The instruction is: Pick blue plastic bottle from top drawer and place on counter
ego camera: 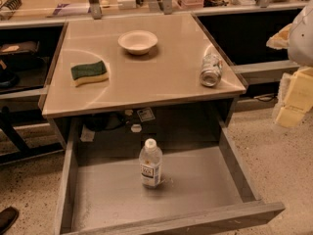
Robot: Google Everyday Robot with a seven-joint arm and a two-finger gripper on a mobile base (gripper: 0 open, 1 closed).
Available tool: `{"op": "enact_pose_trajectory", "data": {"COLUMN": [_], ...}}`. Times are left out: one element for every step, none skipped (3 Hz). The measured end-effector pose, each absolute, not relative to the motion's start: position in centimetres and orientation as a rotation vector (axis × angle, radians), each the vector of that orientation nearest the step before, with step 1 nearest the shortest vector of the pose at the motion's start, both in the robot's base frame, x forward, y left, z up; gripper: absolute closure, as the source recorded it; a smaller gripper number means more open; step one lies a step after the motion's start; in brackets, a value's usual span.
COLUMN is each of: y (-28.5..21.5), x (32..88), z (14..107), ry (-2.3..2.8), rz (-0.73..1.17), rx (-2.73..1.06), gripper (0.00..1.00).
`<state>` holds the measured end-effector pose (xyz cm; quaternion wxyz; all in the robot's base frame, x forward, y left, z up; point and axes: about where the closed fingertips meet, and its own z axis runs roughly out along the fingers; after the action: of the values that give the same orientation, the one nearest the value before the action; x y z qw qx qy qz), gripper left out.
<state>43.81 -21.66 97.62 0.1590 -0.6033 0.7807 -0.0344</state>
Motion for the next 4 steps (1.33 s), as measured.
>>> {"op": "enact_pose_trajectory", "data": {"y": [-21.7, -21.1, -18.8, -15.2], "x": [43.8, 43.8, 43.2, 43.1], "z": [97.6, 97.2, 94.7, 91.3], "ry": [2.232, 2.207, 2.187, 2.145], "rz": [-0.098, -0.081, 0.042, 0.214], "rx": [-1.724, -1.7, -1.649, -1.633], "gripper": [0.0, 0.0, 0.0, 0.0]}}
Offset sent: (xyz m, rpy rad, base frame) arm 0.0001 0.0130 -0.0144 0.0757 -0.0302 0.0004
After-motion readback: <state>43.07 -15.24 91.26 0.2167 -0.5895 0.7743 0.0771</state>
